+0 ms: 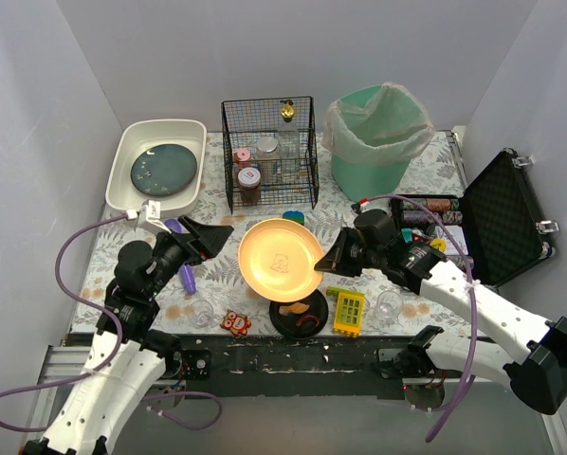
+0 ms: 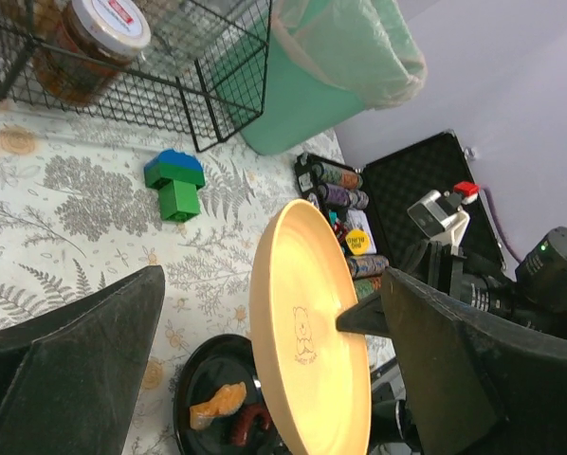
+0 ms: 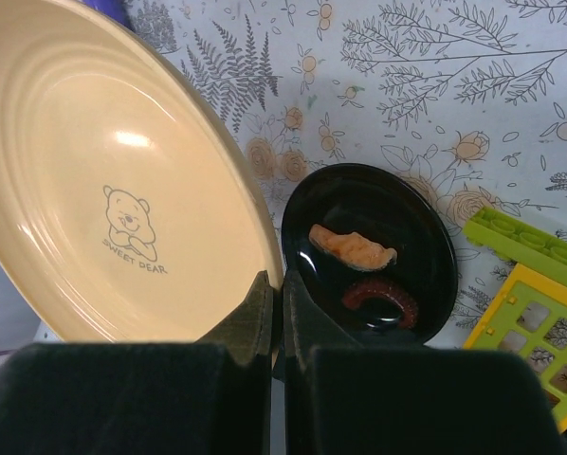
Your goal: Clear the kitchen counter
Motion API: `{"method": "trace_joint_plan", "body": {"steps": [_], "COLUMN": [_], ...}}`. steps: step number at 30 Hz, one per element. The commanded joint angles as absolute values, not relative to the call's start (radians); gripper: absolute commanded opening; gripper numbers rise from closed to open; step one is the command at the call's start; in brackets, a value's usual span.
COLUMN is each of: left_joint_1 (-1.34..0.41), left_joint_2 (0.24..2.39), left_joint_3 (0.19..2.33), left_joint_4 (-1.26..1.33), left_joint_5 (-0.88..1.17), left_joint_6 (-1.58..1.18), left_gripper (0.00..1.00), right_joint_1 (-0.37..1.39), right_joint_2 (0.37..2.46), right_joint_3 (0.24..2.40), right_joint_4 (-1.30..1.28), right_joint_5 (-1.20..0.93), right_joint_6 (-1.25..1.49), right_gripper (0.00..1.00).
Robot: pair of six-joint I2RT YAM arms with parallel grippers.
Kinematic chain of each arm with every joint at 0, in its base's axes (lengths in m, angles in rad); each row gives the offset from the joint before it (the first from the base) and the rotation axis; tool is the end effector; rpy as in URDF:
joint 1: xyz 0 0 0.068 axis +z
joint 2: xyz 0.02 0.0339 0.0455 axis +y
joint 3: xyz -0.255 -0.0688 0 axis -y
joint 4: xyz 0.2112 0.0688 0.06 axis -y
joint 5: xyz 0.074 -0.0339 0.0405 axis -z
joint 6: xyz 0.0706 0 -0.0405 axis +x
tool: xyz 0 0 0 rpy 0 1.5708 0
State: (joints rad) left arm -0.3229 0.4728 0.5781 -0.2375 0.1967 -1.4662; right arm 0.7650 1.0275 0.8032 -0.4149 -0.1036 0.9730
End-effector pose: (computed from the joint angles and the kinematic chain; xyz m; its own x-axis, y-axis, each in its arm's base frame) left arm 0.1271 -0.0571 0.2926 -0.5053 -0.8594 -0.0779 -0.0726 0.1323 -0.9885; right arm 0.1559 0.1598 0.2573 -0.8611 0.3130 -0.4007 -0.0657 0.7130 0.6981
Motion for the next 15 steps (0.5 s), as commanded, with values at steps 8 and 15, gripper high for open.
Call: {"method": "trace_joint_plan", "body": {"steps": [8,15], "left_joint_1": [-0.330,-0.330], "left_joint_2": [0.612,0.632], "left_joint_3": [0.532,0.523], "left_joint_4": [-0.227,-0.219], "left_joint_5": [0.410,0.457], "left_joint_6": [-1.430,-1.430], "left_gripper": [0.95,0.67], "right_joint_1": [0.787,0.796], "right_joint_2": [1.052,1.055], "right_joint_3": [0.808,0.792], "right_joint_4": [-0.249,-0.222], "right_joint_5": [-0.164,-0.186], "right_joint_6": [0.980,0.989], "right_gripper": [0.01,0.01]}}
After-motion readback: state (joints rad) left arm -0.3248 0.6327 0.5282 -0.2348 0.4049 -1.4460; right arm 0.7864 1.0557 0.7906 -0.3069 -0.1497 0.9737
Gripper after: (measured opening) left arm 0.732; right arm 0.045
